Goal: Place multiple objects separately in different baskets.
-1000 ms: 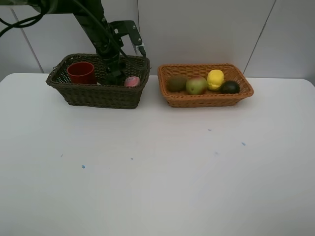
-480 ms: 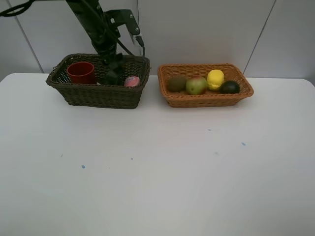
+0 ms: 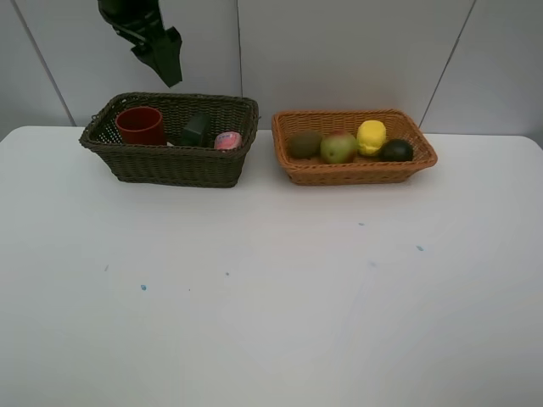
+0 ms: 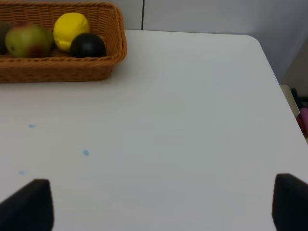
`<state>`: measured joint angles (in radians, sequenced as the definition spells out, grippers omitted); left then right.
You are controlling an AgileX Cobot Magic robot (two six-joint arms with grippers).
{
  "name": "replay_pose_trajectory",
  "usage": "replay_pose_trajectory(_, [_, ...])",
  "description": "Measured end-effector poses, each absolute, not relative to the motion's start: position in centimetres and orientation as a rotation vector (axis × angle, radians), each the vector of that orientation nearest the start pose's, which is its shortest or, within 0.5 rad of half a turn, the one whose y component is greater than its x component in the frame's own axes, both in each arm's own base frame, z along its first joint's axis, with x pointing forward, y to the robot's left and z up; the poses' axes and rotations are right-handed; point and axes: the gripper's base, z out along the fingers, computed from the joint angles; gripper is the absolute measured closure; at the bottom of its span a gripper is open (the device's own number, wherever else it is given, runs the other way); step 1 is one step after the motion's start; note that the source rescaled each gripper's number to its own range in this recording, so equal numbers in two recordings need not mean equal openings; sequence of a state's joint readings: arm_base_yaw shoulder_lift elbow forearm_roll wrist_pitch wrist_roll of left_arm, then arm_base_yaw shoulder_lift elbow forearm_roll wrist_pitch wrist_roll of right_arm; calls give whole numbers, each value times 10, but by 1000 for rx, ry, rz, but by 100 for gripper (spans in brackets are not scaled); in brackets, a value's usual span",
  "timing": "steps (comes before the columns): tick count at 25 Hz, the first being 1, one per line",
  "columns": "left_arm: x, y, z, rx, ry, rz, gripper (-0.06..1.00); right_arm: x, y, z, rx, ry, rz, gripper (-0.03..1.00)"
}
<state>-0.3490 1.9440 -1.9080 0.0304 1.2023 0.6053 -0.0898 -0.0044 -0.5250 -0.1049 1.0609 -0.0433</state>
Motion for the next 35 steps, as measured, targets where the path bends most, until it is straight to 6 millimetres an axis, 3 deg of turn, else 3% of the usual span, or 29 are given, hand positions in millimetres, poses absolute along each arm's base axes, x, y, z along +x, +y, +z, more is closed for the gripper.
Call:
replay_pose_trajectory(8, [351,-122,381,1037,2402,119,-6,-10,-7,284,54,2016,-210,-3])
replay_pose_trajectory(15, [284,-92,398,911,2432,170,-6,-10,-7,284,54,2016,-210,-3])
replay_pose_trajectory(19, [235,-68,406,823,2420,189,-6,-10,-7,284,54,2016,-210,-3])
replay_pose_trajectory(28, [126,-8,400,542,2370,244,-6,-10,-7,284,54,2016,-210,-3])
replay_pose_trajectory(35, [60,8,370,281,2324,236,-6,-10,-7,284,54,2016,-210,-3])
